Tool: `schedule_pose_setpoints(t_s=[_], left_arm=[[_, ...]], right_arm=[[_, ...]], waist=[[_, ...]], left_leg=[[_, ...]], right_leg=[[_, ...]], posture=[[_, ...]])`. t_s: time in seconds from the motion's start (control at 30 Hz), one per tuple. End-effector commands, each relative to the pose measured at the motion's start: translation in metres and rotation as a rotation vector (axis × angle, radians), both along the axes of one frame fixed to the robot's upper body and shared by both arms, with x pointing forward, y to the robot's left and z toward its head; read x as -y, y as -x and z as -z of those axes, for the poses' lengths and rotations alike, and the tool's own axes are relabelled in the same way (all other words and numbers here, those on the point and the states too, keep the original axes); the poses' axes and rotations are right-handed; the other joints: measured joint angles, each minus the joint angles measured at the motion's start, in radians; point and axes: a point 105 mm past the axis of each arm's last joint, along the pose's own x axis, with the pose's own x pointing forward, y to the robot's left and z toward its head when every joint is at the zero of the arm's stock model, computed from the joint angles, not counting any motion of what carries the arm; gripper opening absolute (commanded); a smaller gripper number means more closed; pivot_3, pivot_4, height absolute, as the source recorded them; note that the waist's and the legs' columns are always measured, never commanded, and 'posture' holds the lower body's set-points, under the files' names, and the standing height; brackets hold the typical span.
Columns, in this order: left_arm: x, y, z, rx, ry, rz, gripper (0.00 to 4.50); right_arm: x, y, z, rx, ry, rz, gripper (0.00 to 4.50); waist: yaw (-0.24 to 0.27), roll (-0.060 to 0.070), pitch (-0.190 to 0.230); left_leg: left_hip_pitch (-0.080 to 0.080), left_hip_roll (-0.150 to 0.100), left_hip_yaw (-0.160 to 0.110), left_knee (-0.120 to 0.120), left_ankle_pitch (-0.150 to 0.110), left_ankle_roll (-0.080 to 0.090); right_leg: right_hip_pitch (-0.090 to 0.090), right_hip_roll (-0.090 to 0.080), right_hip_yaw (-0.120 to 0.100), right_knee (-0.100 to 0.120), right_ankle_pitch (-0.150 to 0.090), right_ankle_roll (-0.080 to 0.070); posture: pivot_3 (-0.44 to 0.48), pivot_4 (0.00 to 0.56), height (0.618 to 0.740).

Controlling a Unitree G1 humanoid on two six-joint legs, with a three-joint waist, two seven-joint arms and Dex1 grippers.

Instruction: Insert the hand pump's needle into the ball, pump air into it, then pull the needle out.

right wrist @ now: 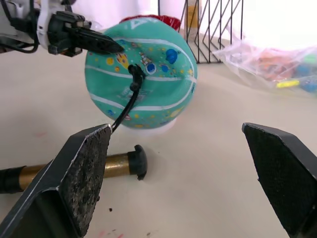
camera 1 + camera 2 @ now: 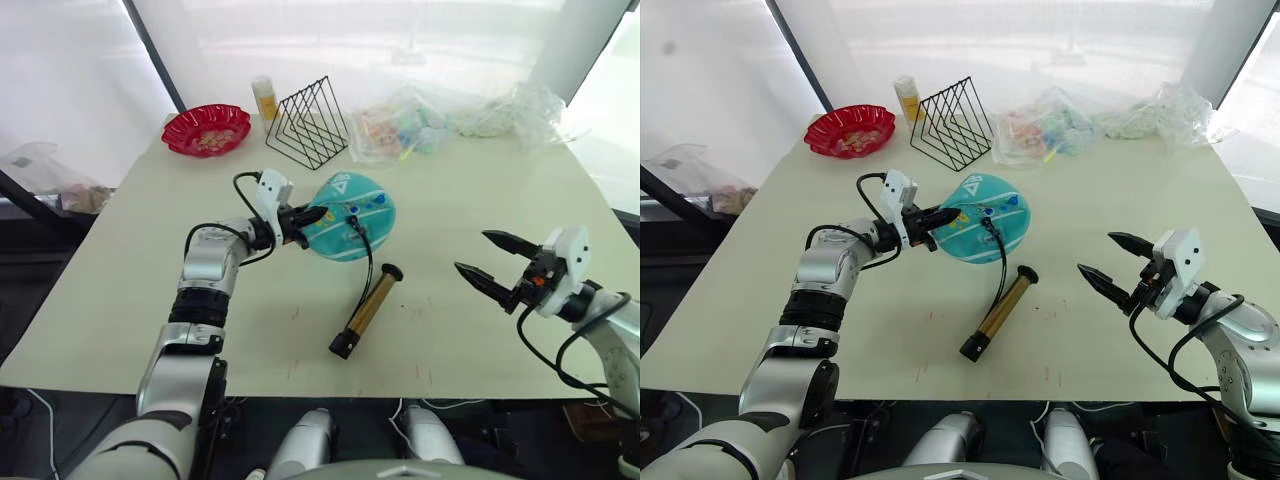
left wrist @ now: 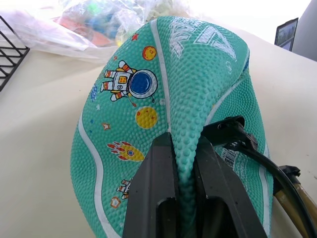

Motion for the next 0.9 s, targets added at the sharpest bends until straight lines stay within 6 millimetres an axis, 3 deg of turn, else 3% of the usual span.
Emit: schedule_pose_setpoints(t_s=[0.03, 0.17, 0.23, 0.37, 0.7, 0.9], left_arm=[[0.004, 0.005, 0.02, -0.071, -0.043, 0.022, 0.41], [0.003, 0.005, 0.016, -0.063, -0.029, 0.021, 1.89], [0.003, 0.004, 0.013, -0.058, -0.02, 0.018, 2.89], [-0.001, -0.001, -0.004, 0.008, 0.009, -0.012, 4.43], [-0.008, 0.003, -0.03, 0.094, 0.044, -0.028, 4.43], [-0.024, 0.017, -0.051, 0.15, 0.093, -0.035, 4.43]], right_arm=[[0.004, 0.003, -0.009, 0.073, 0.007, -0.005, 4.49], [0.003, 0.004, -0.008, 0.087, 0.006, -0.012, 4.5], [0.003, 0.004, -0.008, 0.09, 0.004, -0.015, 4.5], [0.003, 0.006, -0.007, 0.095, 0.003, -0.024, 4.5], [0.001, 0.008, -0.005, 0.094, -0.008, -0.045, 4.5], [0.002, 0.01, -0.003, 0.09, -0.012, -0.055, 4.5]], waist=[[0.0, 0.0, 0.0], [0.0, -0.001, 0.001], [0.0, -0.001, 0.001], [0.0, -0.003, 0.002], [-0.001, -0.006, 0.006], [-0.003, -0.006, 0.006]], left_leg=[[0.0, 0.0, 0.0, 0.0, 0.0, 0.0], [0.0, 0.0, 0.0, 0.0, 0.0, 0.0], [0.0, 0.0, 0.0, 0.001, 0.0, 0.0], [0.0, 0.0, 0.0, 0.002, 0.0, 0.0], [-0.001, 0.0, 0.0, 0.002, 0.0, 0.0], [-0.001, 0.0, 0.0, 0.002, 0.0, 0.0]], right_leg=[[0.0, 0.0, 0.0, 0.0, 0.0, 0.0], [0.0, 0.0, 0.0, 0.0, 0.0, 0.0], [0.0, 0.0, 0.0, 0.0, 0.0, 0.0], [0.0, 0.0, 0.0, 0.001, 0.001, 0.001], [-0.001, 0.0, 0.0, 0.0, 0.001, 0.001], [-0.001, 0.0, 0.001, 0.001, 0.001, 0.0]], posture=[[0.0, 0.15, 0.74], [0.0, 0.15, 0.74], [0.0, 0.15, 0.74], [0.0, 0.15, 0.74], [0.0, 0.15, 0.74], [0.0, 0.15, 0.74]])
